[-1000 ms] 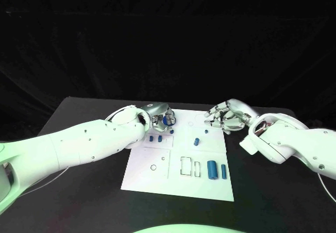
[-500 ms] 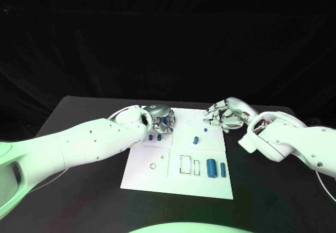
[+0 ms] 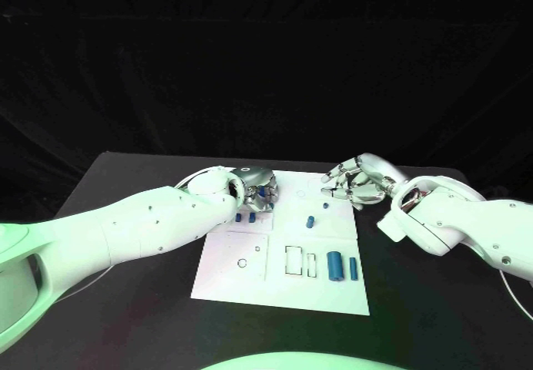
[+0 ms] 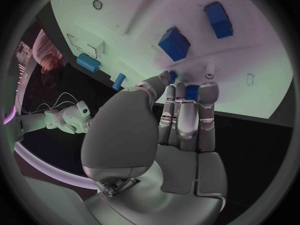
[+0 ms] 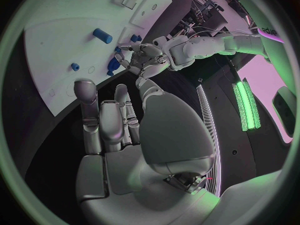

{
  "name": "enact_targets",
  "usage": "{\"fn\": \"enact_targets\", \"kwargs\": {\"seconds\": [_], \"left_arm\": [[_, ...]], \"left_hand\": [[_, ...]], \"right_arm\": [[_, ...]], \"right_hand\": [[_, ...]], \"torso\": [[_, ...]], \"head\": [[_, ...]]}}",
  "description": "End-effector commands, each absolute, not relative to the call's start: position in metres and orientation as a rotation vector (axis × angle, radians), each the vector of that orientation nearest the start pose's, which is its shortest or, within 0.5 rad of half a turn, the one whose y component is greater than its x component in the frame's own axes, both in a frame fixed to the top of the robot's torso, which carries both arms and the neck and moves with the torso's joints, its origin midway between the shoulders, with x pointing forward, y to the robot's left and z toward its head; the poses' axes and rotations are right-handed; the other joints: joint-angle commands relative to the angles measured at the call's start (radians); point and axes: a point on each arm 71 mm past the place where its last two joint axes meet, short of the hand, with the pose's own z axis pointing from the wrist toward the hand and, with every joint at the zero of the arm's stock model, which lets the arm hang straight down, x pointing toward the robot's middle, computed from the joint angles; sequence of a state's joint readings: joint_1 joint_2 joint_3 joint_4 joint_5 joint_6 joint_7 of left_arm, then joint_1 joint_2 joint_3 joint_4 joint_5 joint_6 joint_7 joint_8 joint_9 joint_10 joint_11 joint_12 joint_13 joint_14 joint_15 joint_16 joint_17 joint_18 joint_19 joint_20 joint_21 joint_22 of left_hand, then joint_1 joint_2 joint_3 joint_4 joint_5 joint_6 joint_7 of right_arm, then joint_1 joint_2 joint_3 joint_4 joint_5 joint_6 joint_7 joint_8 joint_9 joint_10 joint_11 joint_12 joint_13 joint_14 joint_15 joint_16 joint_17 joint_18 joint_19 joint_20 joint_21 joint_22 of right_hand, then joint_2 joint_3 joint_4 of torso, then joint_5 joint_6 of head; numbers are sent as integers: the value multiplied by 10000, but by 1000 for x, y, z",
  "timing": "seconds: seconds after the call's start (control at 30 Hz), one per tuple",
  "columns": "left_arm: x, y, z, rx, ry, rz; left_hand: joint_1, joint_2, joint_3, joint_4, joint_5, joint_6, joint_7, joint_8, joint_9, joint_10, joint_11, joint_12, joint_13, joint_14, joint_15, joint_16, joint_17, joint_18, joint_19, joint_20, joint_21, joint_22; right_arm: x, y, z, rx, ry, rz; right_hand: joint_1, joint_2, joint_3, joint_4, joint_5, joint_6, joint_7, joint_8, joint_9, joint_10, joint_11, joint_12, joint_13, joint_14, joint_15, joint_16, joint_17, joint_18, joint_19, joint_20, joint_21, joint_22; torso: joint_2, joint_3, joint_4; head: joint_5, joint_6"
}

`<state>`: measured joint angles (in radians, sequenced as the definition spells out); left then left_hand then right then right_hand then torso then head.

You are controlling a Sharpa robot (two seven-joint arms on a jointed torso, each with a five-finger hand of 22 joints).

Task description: Assemble the parts on the task board

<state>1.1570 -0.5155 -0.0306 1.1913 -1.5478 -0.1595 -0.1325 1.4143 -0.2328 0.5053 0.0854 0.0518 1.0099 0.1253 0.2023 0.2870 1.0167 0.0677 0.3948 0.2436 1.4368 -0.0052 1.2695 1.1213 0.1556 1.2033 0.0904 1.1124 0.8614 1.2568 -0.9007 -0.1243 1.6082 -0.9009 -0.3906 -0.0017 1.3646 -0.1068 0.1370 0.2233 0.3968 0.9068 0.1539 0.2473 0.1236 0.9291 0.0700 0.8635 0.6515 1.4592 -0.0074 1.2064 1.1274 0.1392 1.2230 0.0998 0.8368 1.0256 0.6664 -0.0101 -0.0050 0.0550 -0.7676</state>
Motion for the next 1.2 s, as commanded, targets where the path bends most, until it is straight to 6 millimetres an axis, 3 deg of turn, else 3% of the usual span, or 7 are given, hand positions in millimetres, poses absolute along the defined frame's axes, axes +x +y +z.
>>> {"fn": "enact_targets", "kwargs": {"seconds": [0.03,0.9,1.2], "left_arm": [[527,121,-233,2974,18347,-5485],[528,116,-240,3003,18829,-5536],[529,118,-242,3025,18987,-5461]], "left_hand": [[21,85,60,-9,-21,71,-18,-43,-25,82,16,-67,-28,89,-3,52,34,-147,88,-26,66,72],[68,227,220,-151,-22,149,-6,-207,-219,293,-3,-211,-237,176,-22,258,151,-222,269,-35,459,547],[184,479,407,-348,-26,543,-19,-228,-319,771,-77,-319,-378,233,-83,381,199,-258,349,-68,707,835]], "right_arm": [[469,-207,-182,3093,17364,9607],[469,-205,-183,3051,17429,9654],[469,-205,-183,3046,17433,9658]], "right_hand": [[57,-69,41,10,64,-66,19,51,12,17,10,-49,-30,-62,13,-46,-16,78,-31,4,-50,-18],[37,-69,39,25,64,-56,17,62,16,39,9,-73,-68,-70,15,-84,-51,82,-38,6,-90,-40],[37,-69,39,25,64,-56,17,62,16,39,9,-73,-68,-70,15,-84,-51,82,-38,6,-90,-40]], "torso": [[9,-1,2],[-13,1,13],[-6,-3,8]], "head": [[-13,-11],[-41,-97],[-48,-119]]}}
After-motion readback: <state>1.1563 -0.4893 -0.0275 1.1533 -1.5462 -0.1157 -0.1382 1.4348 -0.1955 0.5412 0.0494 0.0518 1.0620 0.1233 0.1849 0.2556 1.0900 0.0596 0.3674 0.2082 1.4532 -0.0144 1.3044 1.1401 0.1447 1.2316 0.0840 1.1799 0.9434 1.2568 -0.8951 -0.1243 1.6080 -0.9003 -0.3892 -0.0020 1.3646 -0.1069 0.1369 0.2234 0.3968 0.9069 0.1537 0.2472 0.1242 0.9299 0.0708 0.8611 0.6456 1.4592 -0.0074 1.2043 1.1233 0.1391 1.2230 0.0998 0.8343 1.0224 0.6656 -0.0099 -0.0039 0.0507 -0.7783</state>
